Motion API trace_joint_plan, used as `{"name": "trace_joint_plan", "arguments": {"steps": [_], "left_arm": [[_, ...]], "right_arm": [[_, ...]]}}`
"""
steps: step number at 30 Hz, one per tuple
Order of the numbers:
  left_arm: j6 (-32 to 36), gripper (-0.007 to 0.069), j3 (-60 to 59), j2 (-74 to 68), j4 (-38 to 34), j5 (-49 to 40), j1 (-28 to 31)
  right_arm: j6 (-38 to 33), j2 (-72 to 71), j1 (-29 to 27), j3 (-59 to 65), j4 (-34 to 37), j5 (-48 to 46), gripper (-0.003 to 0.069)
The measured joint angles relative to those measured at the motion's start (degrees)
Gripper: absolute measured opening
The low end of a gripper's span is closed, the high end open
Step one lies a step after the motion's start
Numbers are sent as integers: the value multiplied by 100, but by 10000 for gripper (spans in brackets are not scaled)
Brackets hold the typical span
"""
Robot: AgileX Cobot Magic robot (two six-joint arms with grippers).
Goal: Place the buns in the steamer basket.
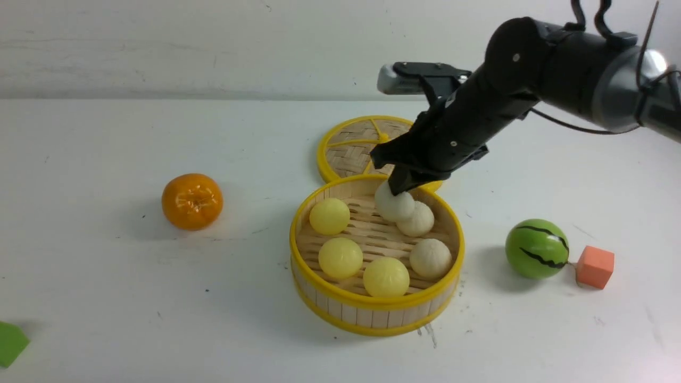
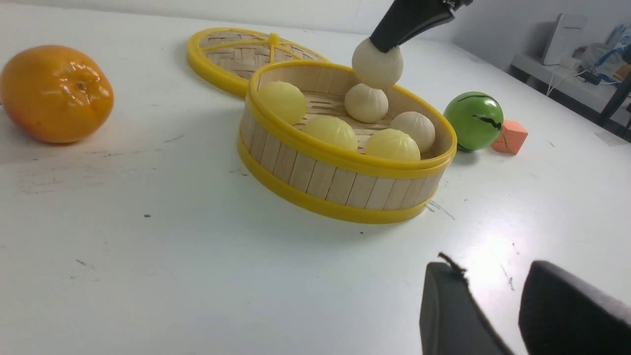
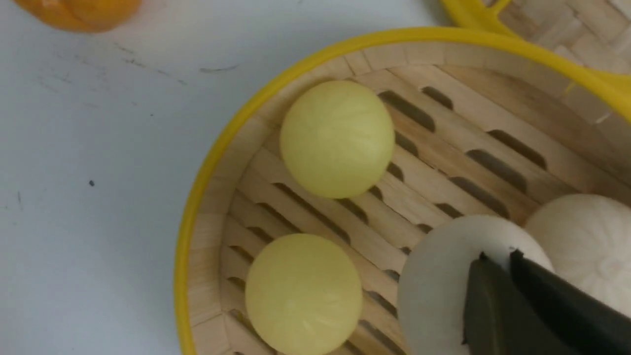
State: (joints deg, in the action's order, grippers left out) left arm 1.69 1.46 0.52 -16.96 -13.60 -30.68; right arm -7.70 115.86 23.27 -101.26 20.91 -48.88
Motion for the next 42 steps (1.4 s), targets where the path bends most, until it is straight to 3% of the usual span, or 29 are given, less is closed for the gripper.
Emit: {"name": "trace_joint_plan", "arguments": {"steps": [10,15,19,20,21,23,27,29,33,36,38,42], "left_arm": [[0,228,0,0,0,0,0],[0,235,0,0,0,0,0],[0,236,0,0,0,0,0],[0,236,0,0,0,0,0],[0,236,0,0,0,0,0],[0,237,0,0,0,0,0],[0,237,0,0,0,0,0],[0,237,0,0,0,0,0],[0,238,0,0,0,0,0],[0,237,0,0,0,0,0],[0,237,0,0,0,0,0],[0,237,0,0,0,0,0]], "right_arm": [[116,377,190,0,59,156,12],[358,639,190,0,-47,161,51],[434,689,190,0,-16,183,165],[496,667,190,0,-3,198,253],[507,667,190,0,-3,188,253],[561,457,190,0,-9,49,392],[770,-264,190,0,-189,-547,465],[882,-709,190,27,-380,-869,450],[1372,-2153,190,628,-1055,-1669,279],[1536,-2726,190,1162,-1224,-1730,193],[1726,-3534,190,1966,-1328,-1622,85],[1778,-4679,190,3156,-1407,-1201,-12]]}}
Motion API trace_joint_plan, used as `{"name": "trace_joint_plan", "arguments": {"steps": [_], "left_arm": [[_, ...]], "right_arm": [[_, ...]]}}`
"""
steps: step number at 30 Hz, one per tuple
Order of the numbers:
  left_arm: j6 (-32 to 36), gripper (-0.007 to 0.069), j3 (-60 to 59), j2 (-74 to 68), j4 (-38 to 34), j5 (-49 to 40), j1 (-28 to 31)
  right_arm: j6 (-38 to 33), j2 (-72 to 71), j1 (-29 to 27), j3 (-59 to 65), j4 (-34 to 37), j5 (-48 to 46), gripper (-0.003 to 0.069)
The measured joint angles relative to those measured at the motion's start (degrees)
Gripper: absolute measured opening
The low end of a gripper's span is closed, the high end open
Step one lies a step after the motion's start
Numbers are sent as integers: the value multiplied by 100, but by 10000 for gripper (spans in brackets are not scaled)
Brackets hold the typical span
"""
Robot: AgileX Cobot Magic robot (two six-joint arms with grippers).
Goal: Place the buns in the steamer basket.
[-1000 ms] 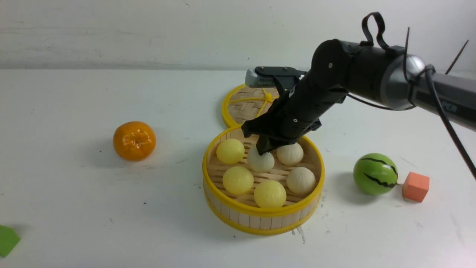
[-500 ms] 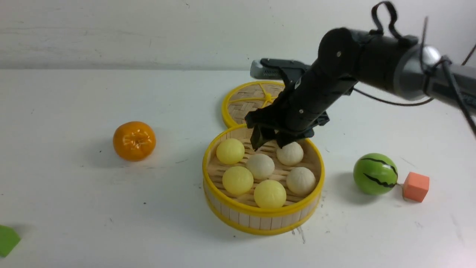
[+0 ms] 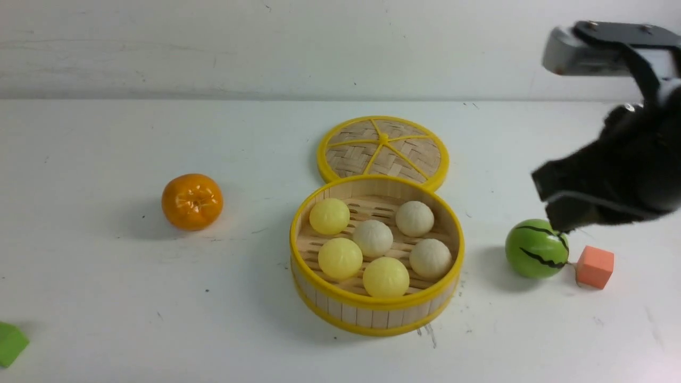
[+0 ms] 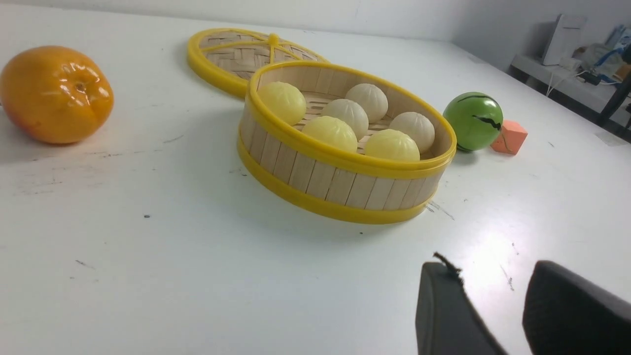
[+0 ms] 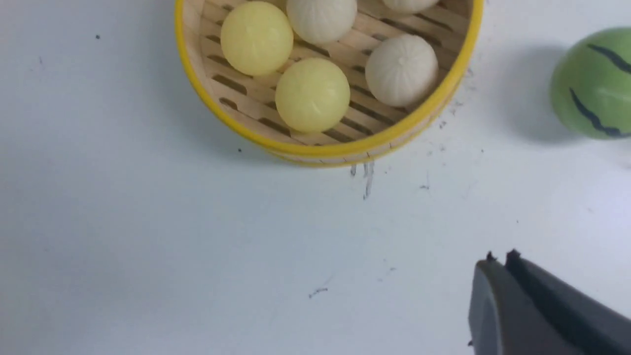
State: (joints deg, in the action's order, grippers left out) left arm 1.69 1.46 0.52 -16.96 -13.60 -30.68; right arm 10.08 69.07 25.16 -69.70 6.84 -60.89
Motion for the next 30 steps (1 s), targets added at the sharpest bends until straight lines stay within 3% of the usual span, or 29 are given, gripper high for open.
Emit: {"name": "trace_joint_plan", "arguments": {"steps": [8,17,22,24,30], "left_arm": [[0,238,0,0,0,0,0],[0,238,0,0,0,0,0],[0,238,0,0,0,0,0],[0,238,0,0,0,0,0],[0,238,0,0,0,0,0]], "right_arm": [[0,-1615,0,1318,-12,-44,-20],[-122,-2738,-113,1616,-153,-541,-19],[-565,-4101,-1028,2802,-276,885,-19],[-647,-5081,-1519,3898,-276,1864,-19],[-690,-6799,-1919,6487,-945,3677,-17]]}}
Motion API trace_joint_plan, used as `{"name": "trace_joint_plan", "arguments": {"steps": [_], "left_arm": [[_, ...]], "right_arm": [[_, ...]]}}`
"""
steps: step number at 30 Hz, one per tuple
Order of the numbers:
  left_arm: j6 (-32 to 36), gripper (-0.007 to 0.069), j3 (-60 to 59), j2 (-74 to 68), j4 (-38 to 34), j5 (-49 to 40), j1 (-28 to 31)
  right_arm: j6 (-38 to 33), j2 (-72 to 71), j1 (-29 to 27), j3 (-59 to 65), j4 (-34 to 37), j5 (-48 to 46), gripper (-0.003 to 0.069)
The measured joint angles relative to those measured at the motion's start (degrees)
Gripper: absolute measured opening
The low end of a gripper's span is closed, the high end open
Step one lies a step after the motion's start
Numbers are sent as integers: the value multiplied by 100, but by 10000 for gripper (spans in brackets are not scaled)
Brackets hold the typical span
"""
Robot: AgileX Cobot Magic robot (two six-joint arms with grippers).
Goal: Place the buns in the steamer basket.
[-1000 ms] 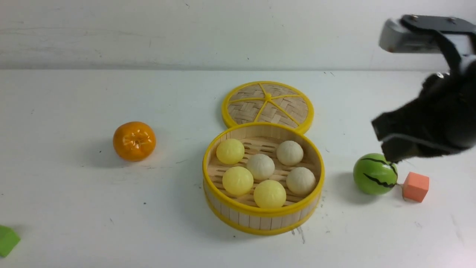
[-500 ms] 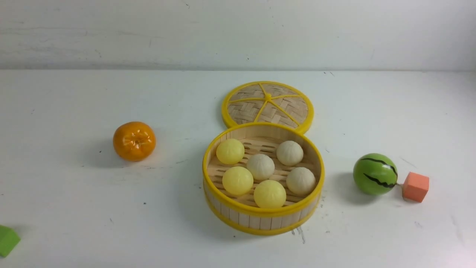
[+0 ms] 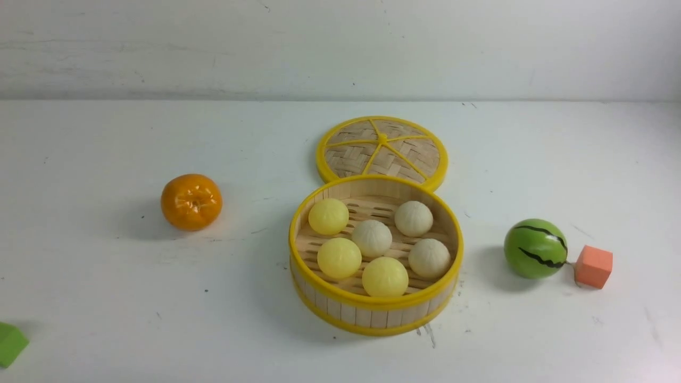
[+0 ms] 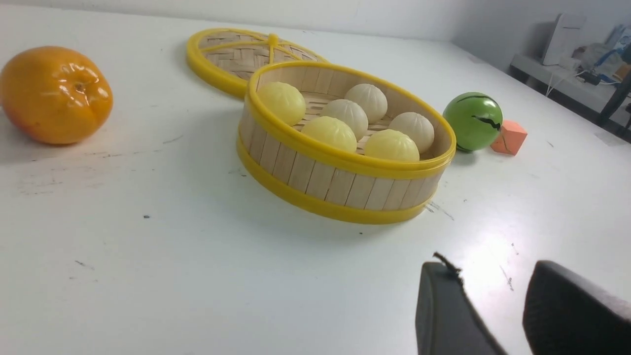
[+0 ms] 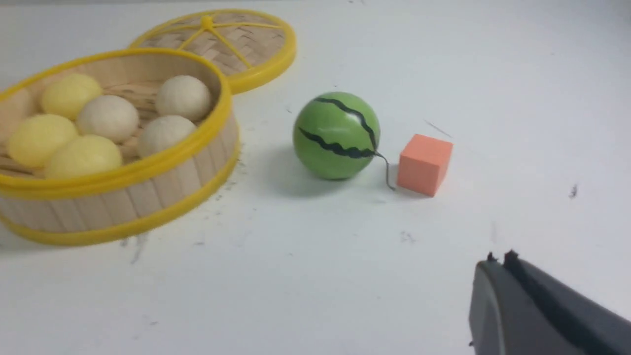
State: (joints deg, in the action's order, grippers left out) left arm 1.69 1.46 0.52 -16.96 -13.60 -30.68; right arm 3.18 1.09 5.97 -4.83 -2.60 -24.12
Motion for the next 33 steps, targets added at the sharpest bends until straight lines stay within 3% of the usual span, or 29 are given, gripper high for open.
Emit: {"name": "trace_joint_plan", "arguments": {"steps": [4,33], "left_arm": [[0,238,0,0,0,0,0],[0,238,0,0,0,0,0]], "right_arm": [[7,-159,-12,585,-159,197,-15],[1,-161,-25,585,-112,186,6]]}}
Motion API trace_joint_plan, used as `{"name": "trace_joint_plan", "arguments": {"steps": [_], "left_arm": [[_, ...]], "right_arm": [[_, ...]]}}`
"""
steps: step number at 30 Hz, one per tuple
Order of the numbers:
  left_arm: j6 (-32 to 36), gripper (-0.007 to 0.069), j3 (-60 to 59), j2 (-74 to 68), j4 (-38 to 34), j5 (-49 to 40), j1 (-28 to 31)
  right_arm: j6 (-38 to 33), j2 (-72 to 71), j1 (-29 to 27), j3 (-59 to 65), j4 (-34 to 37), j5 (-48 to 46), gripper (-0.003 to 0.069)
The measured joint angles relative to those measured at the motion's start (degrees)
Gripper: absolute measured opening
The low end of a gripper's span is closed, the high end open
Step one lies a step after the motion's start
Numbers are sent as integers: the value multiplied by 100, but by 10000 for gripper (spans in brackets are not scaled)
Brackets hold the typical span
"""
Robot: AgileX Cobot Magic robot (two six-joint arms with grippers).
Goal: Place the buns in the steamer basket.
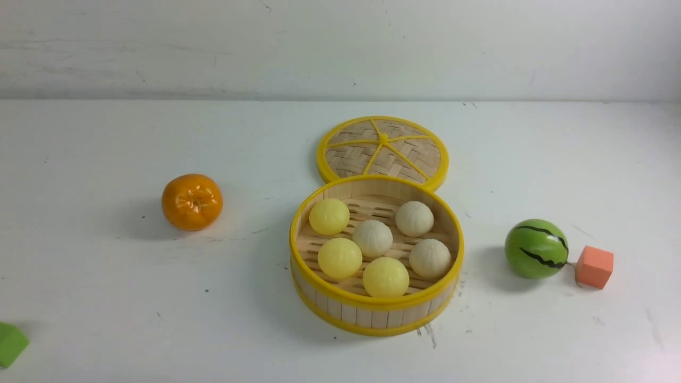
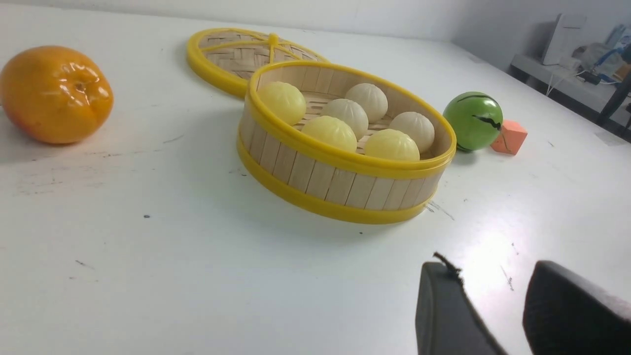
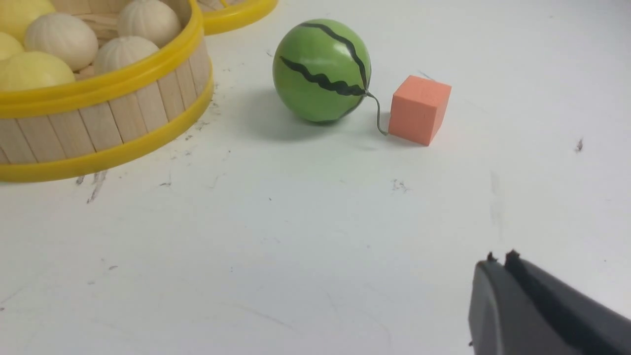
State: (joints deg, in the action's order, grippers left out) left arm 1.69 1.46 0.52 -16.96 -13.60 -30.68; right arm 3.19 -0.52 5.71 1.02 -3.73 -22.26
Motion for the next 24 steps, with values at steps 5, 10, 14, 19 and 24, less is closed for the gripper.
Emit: {"name": "trace_joint_plan", "arguments": {"steps": [5,10,14,19,24], "left_arm": [[0,238,0,0,0,0,12],[-32,238,-6,0,-13,411,922],[-93,238,-57,0,-73,604,2231],[-169,238,-282,4,-300,360,2638],[-169,238,-307,4,-284,-587,2644]], "right_arm": [[0,0,0,0,0,0,11],[0,-5,0,0,0,0,20],[0,-6,0,0,7,0,23],[0,-11,0,0,7,0,23],[0,-11,0,0,13,0,29]]}}
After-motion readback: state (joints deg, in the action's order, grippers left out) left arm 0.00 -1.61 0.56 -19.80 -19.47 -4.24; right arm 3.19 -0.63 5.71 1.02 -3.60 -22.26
